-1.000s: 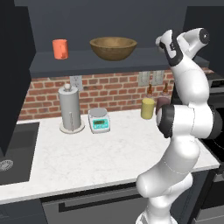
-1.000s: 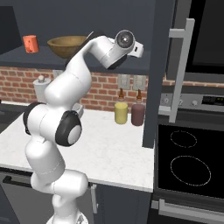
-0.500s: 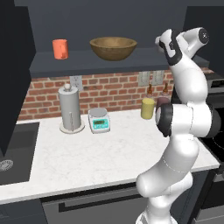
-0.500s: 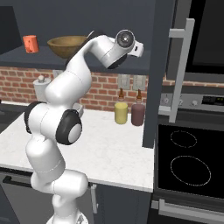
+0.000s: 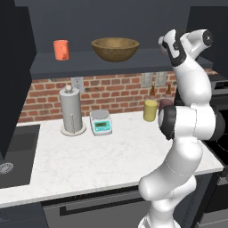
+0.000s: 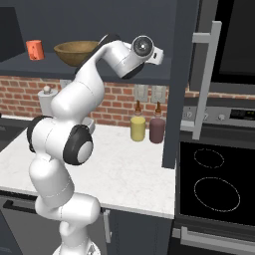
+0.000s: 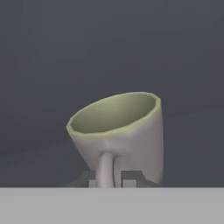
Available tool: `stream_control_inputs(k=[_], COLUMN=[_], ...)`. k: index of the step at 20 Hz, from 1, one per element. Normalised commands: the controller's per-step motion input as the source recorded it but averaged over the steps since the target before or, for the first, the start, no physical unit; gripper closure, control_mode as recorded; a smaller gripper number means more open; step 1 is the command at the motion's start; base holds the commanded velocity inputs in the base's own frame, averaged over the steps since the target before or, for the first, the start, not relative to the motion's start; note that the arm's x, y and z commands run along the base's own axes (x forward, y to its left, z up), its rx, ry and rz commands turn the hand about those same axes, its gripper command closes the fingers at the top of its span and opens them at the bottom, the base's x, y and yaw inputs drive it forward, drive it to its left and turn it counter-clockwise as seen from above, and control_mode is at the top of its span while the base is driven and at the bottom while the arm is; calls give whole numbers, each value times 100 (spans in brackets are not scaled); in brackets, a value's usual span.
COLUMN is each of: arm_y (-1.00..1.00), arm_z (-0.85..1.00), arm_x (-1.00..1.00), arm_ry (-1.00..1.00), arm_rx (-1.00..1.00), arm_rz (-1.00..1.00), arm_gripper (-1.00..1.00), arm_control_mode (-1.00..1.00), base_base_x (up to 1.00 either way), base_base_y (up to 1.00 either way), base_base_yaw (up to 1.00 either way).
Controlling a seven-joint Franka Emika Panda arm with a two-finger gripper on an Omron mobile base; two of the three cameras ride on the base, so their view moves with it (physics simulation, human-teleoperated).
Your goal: Gather all objects into one cabinet and sort the glasses and bowls to opposite sides.
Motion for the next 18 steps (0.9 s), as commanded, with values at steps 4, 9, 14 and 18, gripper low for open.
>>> stream_control_inputs(k=[4,9,14,18], arm_y=[0,3,22,31], arm_z=[0,0,18,28], arm_x=[0,-25,-98,-100], arm_ry=[-1,0,0,0], arm_rx=[0,0,0,0], arm_rz=[0,0,0,0], arm_gripper=[100,100,100,100], arm_control_mode=[-100,-100,-100,-100], base_base_x=[0,0,0,0], base_base_y=[0,0,0,0], base_base_yaw=[0,0,0,0])
